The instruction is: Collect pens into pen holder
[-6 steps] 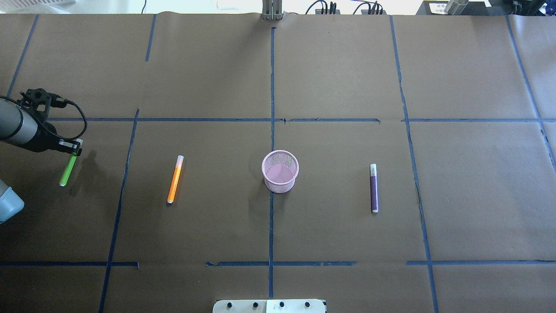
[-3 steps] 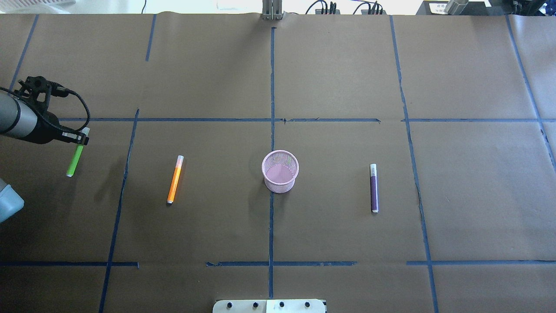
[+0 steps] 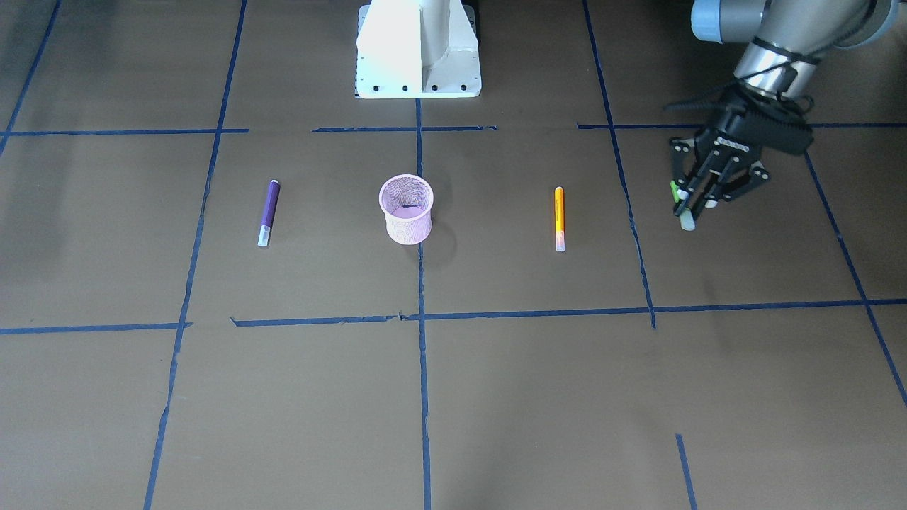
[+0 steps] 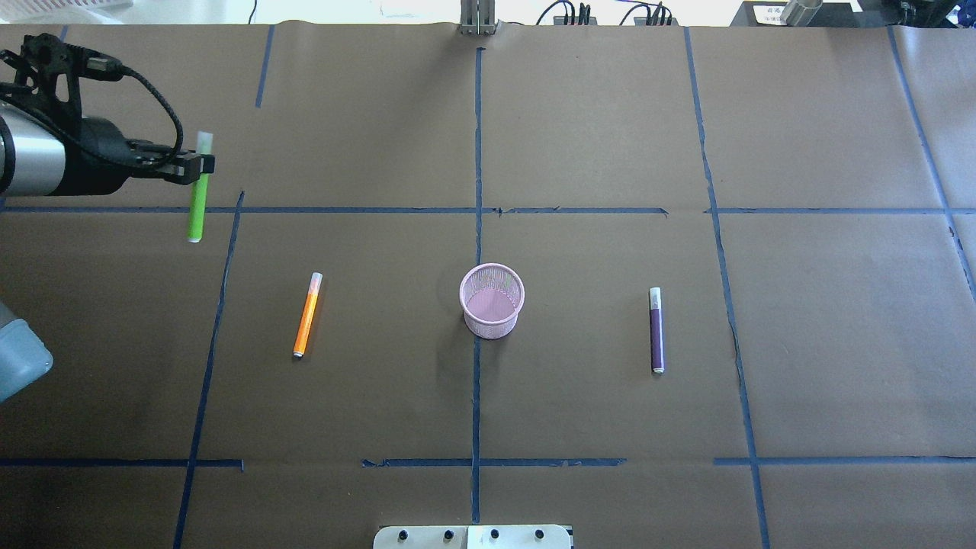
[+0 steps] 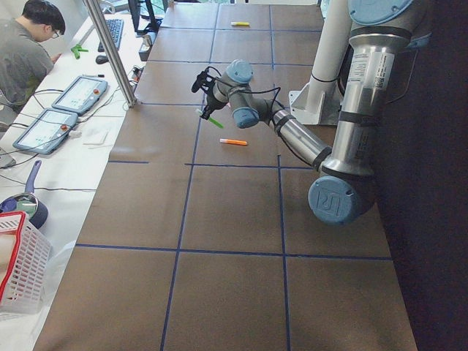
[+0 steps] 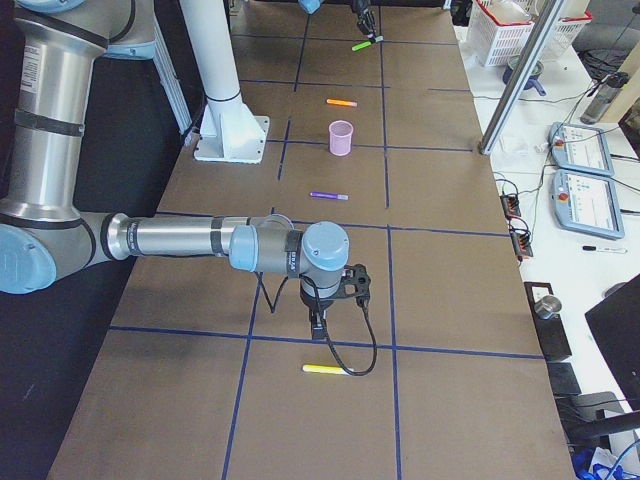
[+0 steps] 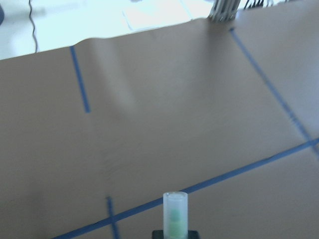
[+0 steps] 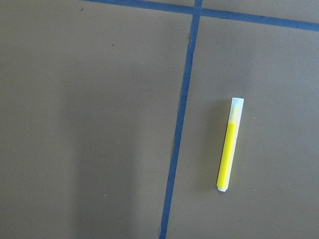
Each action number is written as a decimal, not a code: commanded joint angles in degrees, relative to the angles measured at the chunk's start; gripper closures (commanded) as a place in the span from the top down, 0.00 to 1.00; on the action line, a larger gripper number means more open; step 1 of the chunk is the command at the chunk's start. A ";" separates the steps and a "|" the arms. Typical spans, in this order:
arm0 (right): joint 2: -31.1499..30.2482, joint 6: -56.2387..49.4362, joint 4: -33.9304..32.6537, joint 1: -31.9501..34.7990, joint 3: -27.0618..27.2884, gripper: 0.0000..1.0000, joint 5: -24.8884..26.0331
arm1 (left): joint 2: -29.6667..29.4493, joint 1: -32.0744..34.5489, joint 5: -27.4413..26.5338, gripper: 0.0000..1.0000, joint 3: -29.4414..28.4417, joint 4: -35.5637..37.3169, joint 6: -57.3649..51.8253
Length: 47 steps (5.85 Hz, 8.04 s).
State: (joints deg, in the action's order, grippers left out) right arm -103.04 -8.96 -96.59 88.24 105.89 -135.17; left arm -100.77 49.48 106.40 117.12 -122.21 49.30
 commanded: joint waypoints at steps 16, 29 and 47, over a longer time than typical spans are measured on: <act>0.83 0.00 0.00 0.00 -0.34 1.00 0.08 | -28.25 -33.58 -41.41 1.00 -12.23 11.65 15.30; 7.50 21.79 41.22 -9.14 -33.11 0.96 4.74 | -19.02 -10.63 9.09 1.00 -4.36 38.19 15.12; 9.79 21.09 41.40 -11.52 -35.06 0.00 4.83 | -19.20 -10.98 8.83 1.00 -4.62 37.92 15.12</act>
State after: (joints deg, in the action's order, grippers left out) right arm -93.20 12.23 -55.26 76.73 70.73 -130.34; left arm -120.05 38.50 115.24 112.55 -84.28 64.42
